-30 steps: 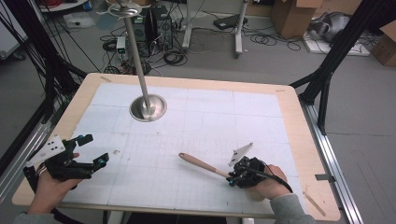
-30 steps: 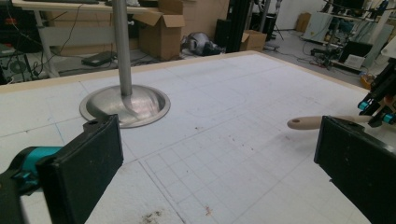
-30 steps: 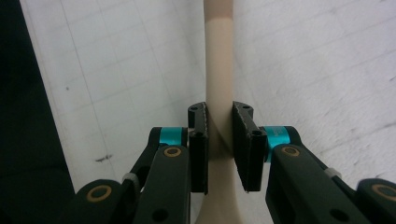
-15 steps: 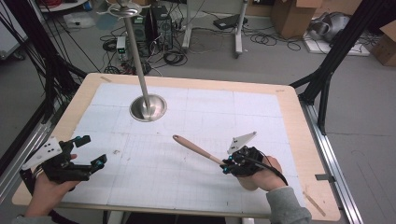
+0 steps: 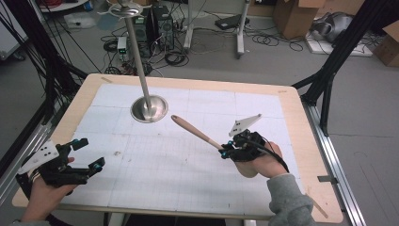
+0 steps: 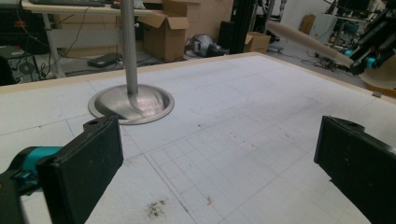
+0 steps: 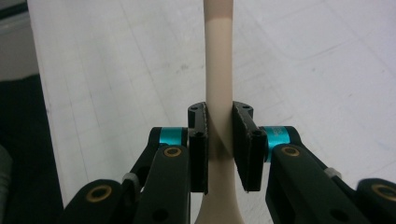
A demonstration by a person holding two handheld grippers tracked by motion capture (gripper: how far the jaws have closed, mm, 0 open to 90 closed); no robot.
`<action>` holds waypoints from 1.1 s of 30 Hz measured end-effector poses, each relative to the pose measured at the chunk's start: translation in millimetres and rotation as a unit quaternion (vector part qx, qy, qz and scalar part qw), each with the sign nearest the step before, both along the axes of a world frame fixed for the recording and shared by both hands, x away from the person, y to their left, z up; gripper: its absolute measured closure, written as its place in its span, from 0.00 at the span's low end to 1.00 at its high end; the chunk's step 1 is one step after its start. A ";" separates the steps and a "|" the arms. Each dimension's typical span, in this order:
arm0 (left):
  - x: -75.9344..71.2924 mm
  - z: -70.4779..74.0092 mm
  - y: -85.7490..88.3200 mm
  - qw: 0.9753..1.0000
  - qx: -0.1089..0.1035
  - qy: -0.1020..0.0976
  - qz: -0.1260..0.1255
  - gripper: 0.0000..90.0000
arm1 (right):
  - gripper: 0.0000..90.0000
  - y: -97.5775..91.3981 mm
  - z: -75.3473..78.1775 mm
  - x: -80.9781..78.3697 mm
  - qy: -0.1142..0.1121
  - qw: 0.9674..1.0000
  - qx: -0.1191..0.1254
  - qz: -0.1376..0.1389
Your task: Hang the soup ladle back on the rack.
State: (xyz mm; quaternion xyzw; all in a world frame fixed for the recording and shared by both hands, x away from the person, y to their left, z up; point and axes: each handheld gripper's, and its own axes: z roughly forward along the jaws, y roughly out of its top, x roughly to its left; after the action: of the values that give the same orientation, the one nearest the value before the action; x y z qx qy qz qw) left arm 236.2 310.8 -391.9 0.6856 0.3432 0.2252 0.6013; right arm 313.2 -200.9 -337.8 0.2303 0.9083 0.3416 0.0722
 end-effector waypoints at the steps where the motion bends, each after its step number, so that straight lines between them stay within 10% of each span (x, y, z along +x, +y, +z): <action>1: -0.1 0.1 0.1 1.000 0.000 0.001 0.002 0.02 | 0.86 1.4 7.4 3.4 -0.005 1.000 0.006 -0.002; 33: -13.2 -1.0 15.2 1.000 -0.019 -0.001 0.017 0.02 | 0.86 46.0 96.7 52.6 -0.064 0.996 0.053 -0.039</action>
State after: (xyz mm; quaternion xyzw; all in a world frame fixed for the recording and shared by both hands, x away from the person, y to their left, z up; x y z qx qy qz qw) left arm 223.0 326.0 -392.9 0.6677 0.3589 0.2294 0.6105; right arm 365.8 -154.9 -241.1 0.2466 0.8728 0.4000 0.1316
